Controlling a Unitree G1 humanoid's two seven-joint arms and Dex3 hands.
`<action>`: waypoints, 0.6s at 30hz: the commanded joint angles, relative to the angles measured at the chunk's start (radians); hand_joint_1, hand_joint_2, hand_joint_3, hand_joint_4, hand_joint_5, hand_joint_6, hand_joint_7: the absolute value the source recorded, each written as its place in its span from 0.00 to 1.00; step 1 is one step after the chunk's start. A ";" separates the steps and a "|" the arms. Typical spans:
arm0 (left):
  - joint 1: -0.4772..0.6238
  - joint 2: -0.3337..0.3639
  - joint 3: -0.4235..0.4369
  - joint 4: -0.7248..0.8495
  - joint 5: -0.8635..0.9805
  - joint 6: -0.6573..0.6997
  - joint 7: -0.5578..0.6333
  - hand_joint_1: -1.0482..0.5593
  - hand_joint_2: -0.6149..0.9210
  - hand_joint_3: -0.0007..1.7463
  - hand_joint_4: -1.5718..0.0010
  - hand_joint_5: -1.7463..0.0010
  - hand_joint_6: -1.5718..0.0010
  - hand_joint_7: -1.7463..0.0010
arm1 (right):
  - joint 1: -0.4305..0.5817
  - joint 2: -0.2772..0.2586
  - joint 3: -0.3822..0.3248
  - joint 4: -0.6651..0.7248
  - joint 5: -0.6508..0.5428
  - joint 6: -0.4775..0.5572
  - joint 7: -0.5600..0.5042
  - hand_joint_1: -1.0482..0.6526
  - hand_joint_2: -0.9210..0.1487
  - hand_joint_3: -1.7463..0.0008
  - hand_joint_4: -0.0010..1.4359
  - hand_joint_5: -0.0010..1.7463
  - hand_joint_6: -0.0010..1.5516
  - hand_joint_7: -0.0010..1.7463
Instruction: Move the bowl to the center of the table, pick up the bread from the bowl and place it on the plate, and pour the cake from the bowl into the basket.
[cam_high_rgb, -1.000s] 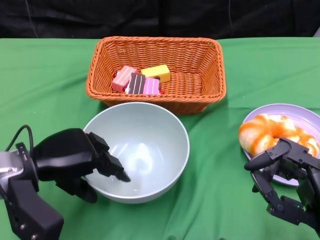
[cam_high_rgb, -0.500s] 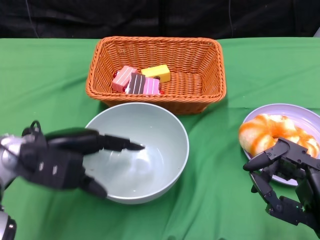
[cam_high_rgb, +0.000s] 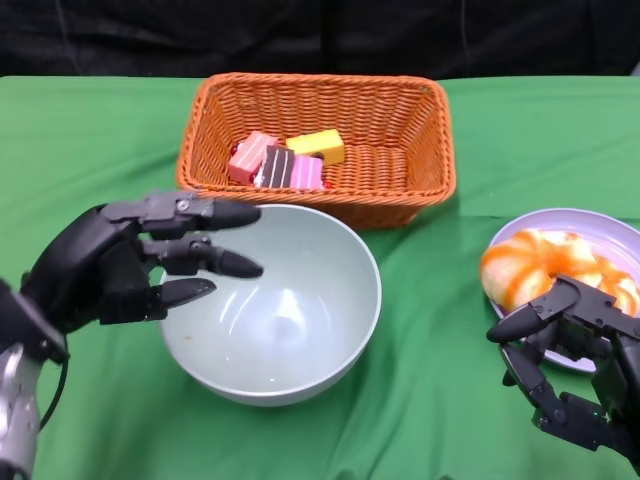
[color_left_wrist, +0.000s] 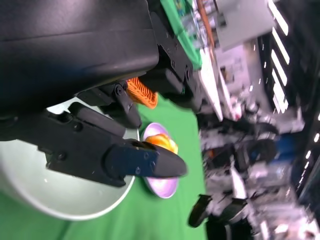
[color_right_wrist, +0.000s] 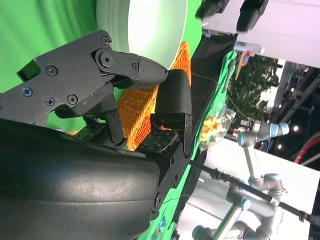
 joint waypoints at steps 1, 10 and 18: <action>0.015 -0.020 0.023 -0.025 0.008 -0.016 0.059 0.63 0.96 0.35 0.55 0.11 0.55 0.27 | -0.003 -0.012 -0.001 0.005 0.014 -0.002 0.004 0.53 0.25 0.58 0.50 0.89 0.46 0.70; -0.055 -0.002 0.018 0.166 0.119 -0.198 0.066 0.62 0.88 0.49 0.53 0.00 0.58 0.11 | 0.004 -0.020 0.017 -0.037 0.006 0.042 0.023 0.52 0.25 0.58 0.50 0.89 0.46 0.69; -0.060 0.016 -0.004 0.182 0.148 -0.209 0.049 0.56 0.83 0.53 0.52 0.02 0.55 0.15 | 0.034 -0.031 0.035 -0.124 -0.014 0.113 0.026 0.51 0.25 0.60 0.51 0.87 0.48 0.67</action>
